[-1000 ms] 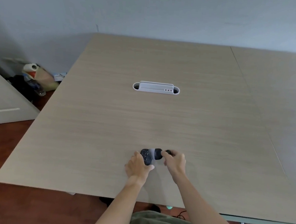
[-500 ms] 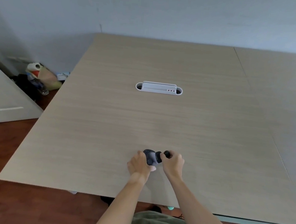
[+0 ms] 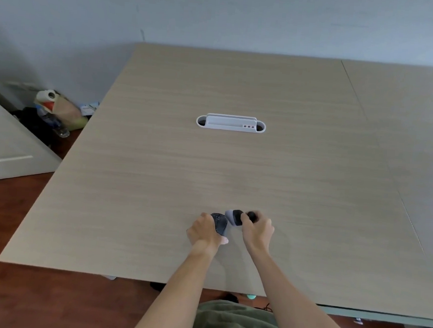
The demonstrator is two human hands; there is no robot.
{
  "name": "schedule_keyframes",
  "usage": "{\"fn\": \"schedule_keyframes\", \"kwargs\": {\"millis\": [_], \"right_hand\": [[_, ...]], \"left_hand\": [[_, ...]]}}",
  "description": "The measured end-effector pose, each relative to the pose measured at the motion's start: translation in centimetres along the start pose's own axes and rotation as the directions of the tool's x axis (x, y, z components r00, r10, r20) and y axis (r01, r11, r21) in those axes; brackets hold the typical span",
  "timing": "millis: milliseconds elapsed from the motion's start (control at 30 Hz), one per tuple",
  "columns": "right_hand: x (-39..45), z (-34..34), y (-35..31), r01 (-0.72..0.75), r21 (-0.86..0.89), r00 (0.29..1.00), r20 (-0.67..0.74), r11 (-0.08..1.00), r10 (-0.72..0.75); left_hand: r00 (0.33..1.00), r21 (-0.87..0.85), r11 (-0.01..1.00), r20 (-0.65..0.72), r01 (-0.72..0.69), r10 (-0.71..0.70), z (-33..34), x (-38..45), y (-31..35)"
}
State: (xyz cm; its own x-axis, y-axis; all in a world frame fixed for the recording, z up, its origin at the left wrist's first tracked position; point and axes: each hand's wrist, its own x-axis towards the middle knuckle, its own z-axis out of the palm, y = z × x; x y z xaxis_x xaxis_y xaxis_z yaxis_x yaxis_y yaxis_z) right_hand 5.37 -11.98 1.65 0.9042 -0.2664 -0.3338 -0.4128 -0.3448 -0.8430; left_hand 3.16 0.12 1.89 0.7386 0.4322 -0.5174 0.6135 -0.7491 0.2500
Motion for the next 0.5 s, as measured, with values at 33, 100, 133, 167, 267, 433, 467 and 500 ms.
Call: {"fn": "schedule_keyframes", "kwargs": {"millis": [33,100,133,167,267,433,467,500], "right_hand": [[0.0,0.0,-0.1,0.007,0.012,0.999,0.045,1.000,-0.008],[0.1,0.2,0.1,0.028,-0.028,0.987,0.158,0.999,-0.023],[0.3,0.2,0.3,0.044,-0.071,0.980,0.195,0.996,-0.029],[0.6,0.3,0.4,0.053,-0.110,0.979,0.204,0.993,-0.030],[1.3,0.0,0.2,0.083,-0.169,0.987,0.151,0.982,-0.057],[1.9,-0.4,-0.3,0.121,-0.175,0.963,0.261,0.977,-0.072],[2.0,-0.4,-0.1,0.128,-0.220,0.959,0.276,0.967,-0.065],[2.1,-0.5,0.1,0.130,-0.269,0.964,0.260,0.954,-0.057]], "left_hand": [[1.000,-0.004,1.000,0.007,0.004,-0.004,-0.1,0.0,0.1],[1.000,0.000,1.000,0.025,0.008,-0.008,-0.3,0.1,0.2],[1.000,0.004,1.000,0.030,0.008,-0.008,-0.4,0.1,0.2],[0.999,0.004,1.000,0.034,0.009,-0.009,-0.4,0.1,0.2],[1.000,0.018,1.000,0.027,-0.002,0.002,-0.4,0.1,0.2],[0.999,0.030,0.999,0.023,-0.031,0.030,-0.3,0.2,0.1],[0.999,0.031,0.999,0.024,-0.035,0.035,-0.3,0.2,0.1],[0.999,0.034,0.999,0.025,-0.039,0.038,-0.4,0.2,0.0]]}}
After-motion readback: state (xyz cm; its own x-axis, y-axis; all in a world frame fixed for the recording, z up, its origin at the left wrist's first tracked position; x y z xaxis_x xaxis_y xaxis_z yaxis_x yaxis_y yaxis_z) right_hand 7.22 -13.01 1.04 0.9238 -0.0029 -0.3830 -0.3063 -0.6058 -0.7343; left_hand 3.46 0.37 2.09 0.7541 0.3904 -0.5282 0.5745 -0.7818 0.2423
